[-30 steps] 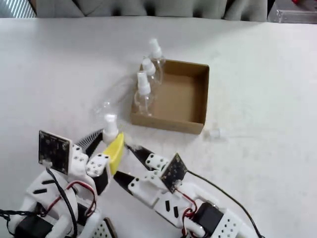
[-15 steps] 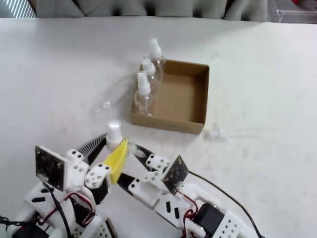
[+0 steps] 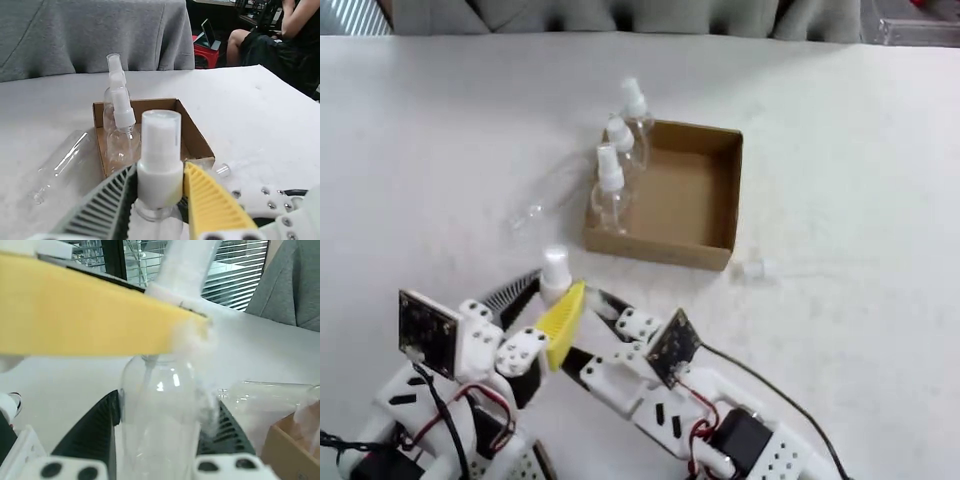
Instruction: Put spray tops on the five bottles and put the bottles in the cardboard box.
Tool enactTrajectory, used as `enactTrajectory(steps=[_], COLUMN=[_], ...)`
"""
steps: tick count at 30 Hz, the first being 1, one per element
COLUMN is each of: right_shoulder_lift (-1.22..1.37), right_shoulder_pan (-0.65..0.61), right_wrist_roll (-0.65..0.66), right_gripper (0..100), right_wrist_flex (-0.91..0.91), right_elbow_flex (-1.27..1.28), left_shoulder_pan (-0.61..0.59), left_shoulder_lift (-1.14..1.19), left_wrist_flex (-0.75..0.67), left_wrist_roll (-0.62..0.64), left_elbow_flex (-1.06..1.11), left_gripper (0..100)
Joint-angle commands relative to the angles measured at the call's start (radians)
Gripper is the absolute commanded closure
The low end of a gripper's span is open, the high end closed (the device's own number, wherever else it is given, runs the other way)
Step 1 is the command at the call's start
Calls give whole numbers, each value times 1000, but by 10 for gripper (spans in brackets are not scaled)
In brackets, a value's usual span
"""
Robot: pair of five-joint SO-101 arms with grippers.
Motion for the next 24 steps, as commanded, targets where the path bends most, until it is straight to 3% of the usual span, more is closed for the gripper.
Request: enactTrajectory(steps=[1, 8, 18, 24], right_shoulder_lift=[-12, -12, -12, -10], right_shoulder_pan=[47, 47, 58, 125], right_wrist_roll=[-8, -8, -6, -6], right_gripper=[984, 984, 984, 984], right_wrist_flex=[1, 1, 1, -59], right_elbow_flex=[-17, -17, -17, -12], left_shoulder_pan=[-35, -41, -41, -41], left_shoulder_lift=[-1, -2, -2, -2], left_wrist_flex=[44, 64, 63, 66], left_wrist_roll=[-3, -3, -3, -3], left_elbow_flex=[-2, -5, -28, -126], left_gripper=[724, 585, 579, 581])
